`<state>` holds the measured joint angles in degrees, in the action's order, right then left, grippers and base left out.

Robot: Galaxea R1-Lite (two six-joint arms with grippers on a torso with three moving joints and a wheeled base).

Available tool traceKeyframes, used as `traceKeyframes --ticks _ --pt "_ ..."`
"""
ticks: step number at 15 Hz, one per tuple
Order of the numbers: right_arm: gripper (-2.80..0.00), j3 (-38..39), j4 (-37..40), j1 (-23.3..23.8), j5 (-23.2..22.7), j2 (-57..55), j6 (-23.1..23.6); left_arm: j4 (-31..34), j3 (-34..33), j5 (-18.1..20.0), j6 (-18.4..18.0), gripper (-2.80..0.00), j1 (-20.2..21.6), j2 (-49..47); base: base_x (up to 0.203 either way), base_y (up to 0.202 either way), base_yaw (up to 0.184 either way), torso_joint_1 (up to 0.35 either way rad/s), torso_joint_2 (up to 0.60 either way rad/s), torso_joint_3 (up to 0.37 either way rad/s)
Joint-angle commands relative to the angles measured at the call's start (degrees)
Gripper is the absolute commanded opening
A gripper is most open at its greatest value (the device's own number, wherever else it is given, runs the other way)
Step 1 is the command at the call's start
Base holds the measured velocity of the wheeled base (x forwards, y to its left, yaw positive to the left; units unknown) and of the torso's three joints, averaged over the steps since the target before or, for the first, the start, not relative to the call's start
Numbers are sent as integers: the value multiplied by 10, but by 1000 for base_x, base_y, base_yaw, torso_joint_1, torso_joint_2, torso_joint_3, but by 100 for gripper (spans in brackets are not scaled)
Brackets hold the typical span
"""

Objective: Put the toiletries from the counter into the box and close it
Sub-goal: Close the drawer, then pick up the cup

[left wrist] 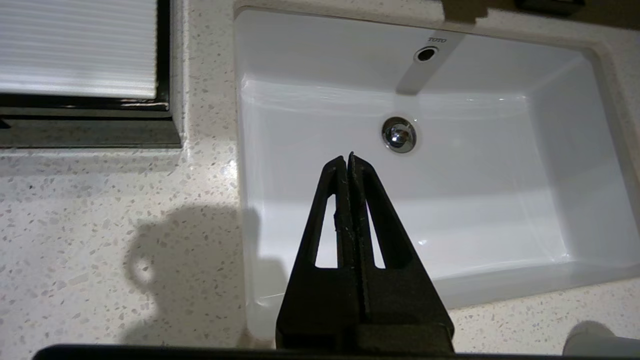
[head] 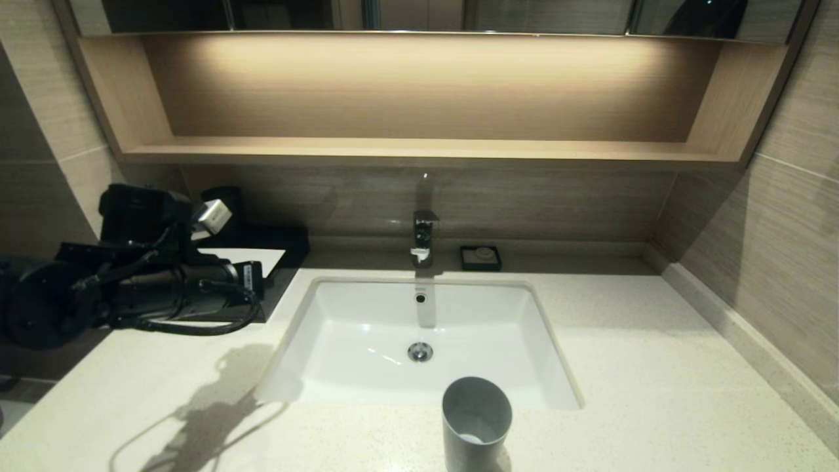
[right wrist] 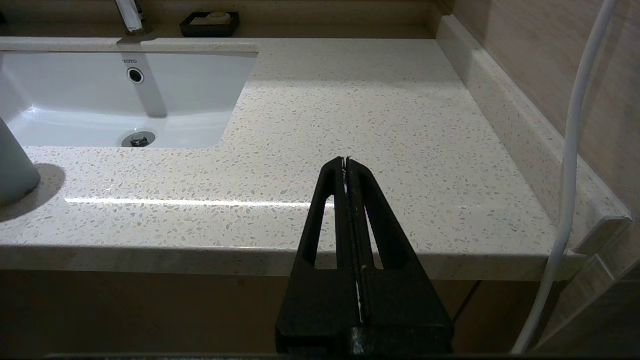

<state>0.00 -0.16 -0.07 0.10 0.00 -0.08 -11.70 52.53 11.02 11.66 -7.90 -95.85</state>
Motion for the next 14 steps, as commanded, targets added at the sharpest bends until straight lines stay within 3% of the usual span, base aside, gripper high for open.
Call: traceKeyframes --ticks 1,5,10,14 --pt "-280 1 0 0 0 0 0 30 48 -6 13 -280 -29 -11 0 0 0 0 0 0" --pt "-280 1 0 0 0 0 0 176 167 -14 53 -280 -51 -39 0 0 0 0 0 0" --pt "-280 1 0 0 0 1 0 317 260 -34 103 -280 -77 -57 0 0 0 0 0 0" --pt "-280 1 0 0 0 1 0 406 343 -35 161 -280 -139 -69 0 0 0 0 0 0"
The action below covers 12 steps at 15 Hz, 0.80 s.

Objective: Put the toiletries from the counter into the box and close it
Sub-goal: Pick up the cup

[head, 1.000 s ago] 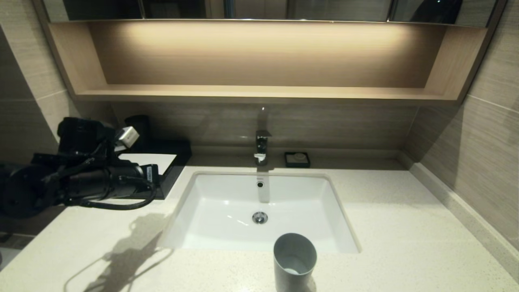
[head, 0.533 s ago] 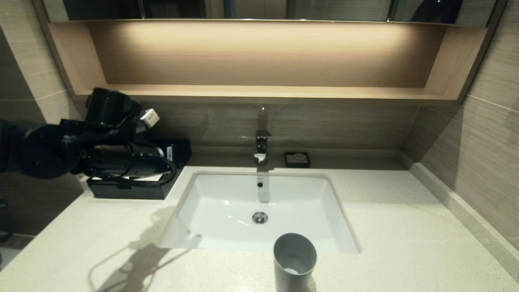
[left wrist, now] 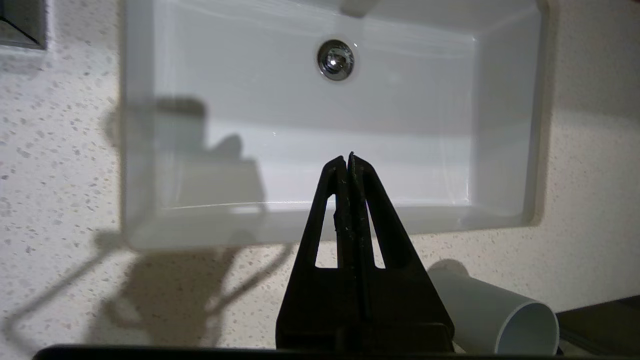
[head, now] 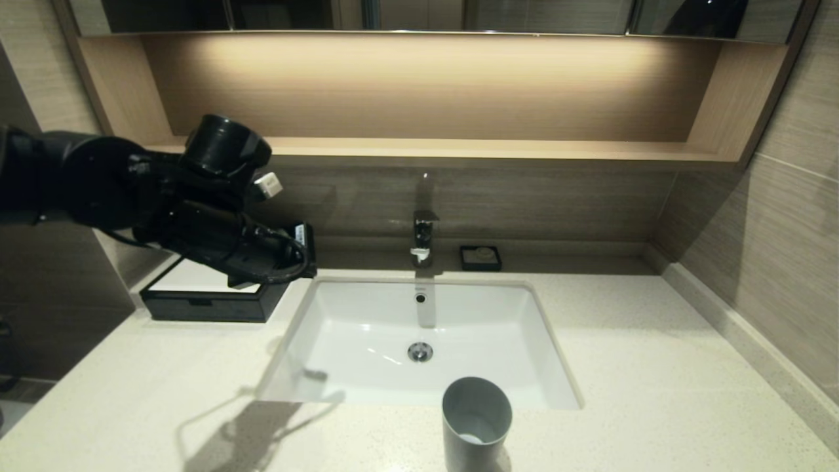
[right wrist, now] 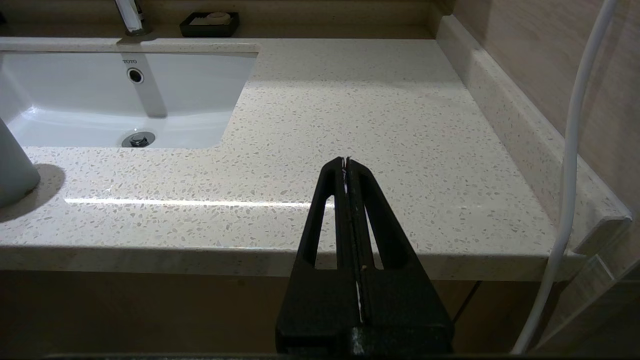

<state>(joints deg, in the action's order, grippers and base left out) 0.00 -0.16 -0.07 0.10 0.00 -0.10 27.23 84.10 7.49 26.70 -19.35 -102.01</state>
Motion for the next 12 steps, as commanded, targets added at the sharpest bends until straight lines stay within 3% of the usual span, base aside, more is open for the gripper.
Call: traceKeyframes --ticks 1,5,12 --pt "-280 1 0 0 0 1 0 33 44 1 16 -280 -42 -10 0 0 0 0 0 0" --pt "-280 1 0 0 0 1 0 102 111 1 43 -280 -92 -35 0 0 0 0 0 0" --pt "-280 1 0 0 0 1 0 148 116 1 49 -280 -160 -47 0 0 0 0 0 0"
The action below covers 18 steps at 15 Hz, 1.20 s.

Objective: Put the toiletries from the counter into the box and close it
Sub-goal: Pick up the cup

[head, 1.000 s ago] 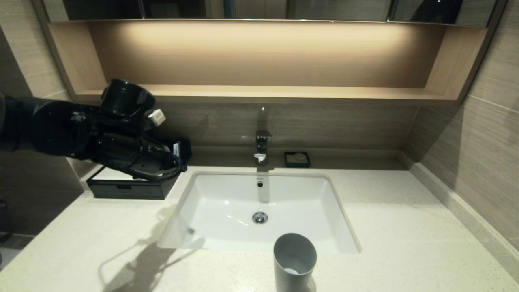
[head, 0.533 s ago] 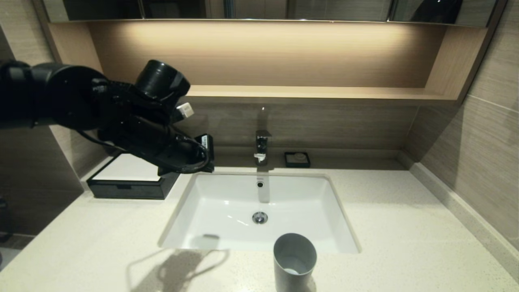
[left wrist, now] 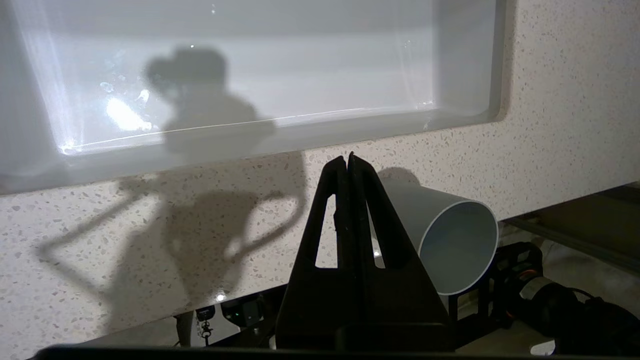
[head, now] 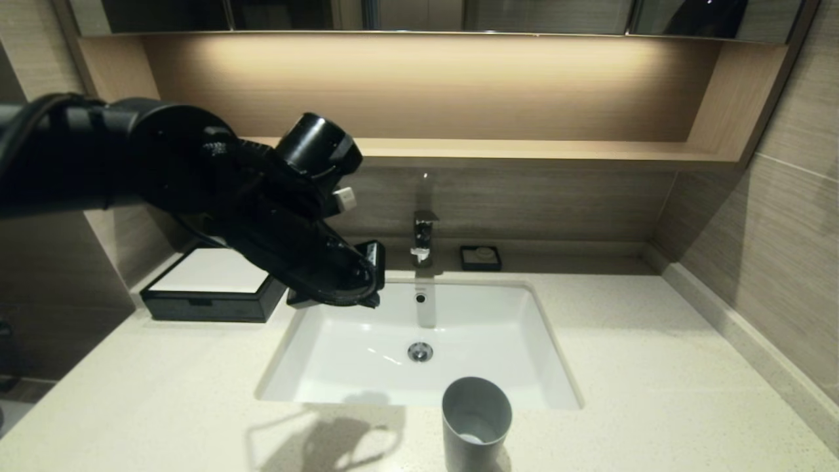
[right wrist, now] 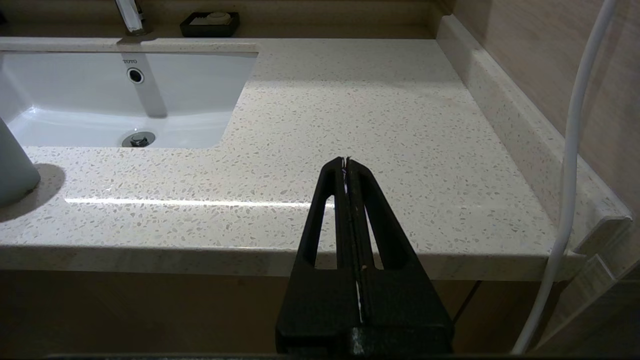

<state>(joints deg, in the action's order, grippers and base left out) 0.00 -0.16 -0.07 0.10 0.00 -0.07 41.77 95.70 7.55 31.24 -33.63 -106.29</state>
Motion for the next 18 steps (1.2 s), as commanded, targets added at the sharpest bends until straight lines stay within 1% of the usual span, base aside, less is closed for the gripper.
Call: traceKeyframes --ticks 1,2,4,6,9,13,18 --pt "-280 1 0 0 0 1 0 2 1 1 8 -280 -28 -6 0 0 0 0 0 0" --pt "-280 1 0 0 0 1 0 3 4 1 12 0 -38 -9 0 0 0 0 0 0" --pt "-280 0 0 0 0 1 0 3 7 3 12 0 -49 -13 0 0 0 0 0 0" --pt "-280 1 0 0 0 1 0 9 13 5 11 0 -51 -8 0 0 0 0 0 0" --pt "-280 0 0 0 0 1 0 44 23 5 9 0 -64 -11 0 0 0 0 0 0" --pt "-280 1 0 0 0 1 0 50 23 5 9 0 -79 -10 0 0 0 0 0 0" --pt "-280 1 0 0 0 1 0 57 22 5 8 0 -89 -14 0 0 0 0 0 0"
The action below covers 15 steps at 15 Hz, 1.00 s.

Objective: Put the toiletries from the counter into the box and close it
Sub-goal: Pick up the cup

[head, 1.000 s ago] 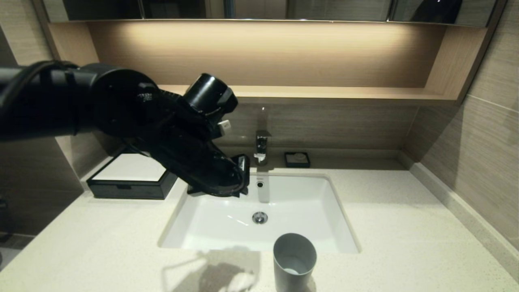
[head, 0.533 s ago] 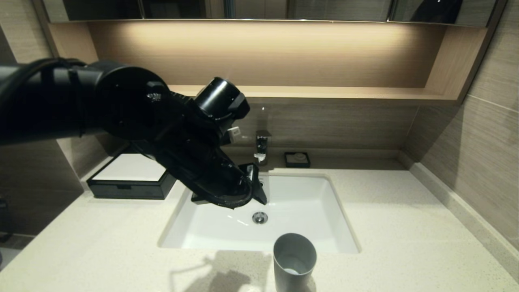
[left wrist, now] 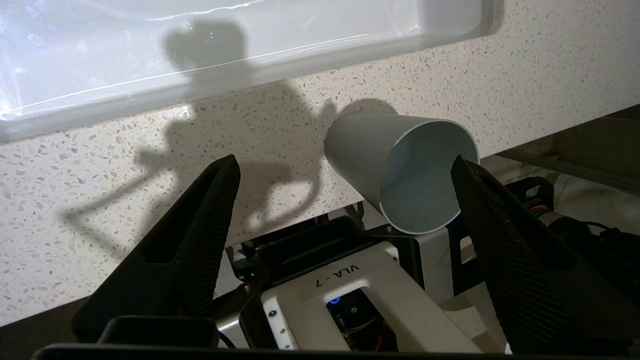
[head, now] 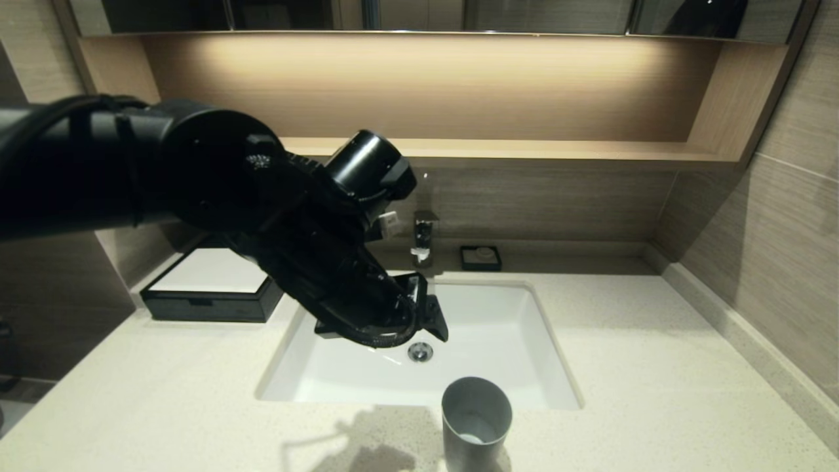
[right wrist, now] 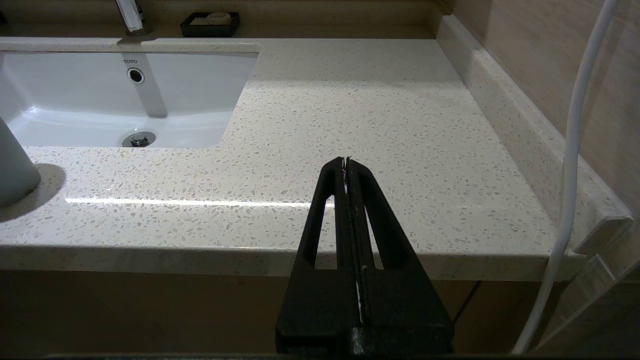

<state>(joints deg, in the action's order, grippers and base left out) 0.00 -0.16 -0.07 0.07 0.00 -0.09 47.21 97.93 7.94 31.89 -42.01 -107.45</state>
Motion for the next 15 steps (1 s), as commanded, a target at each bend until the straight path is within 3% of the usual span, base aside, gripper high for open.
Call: traceKeyframes --ticks 1,15 --pt "-280 1 0 0 0 1 0 2 0 1 2 0 -7 -2 0 0 0 0 0 0" --pt "-280 1 0 0 0 0 0 24 -2 -9 2 0 -11 -19 0 0 0 0 0 0"
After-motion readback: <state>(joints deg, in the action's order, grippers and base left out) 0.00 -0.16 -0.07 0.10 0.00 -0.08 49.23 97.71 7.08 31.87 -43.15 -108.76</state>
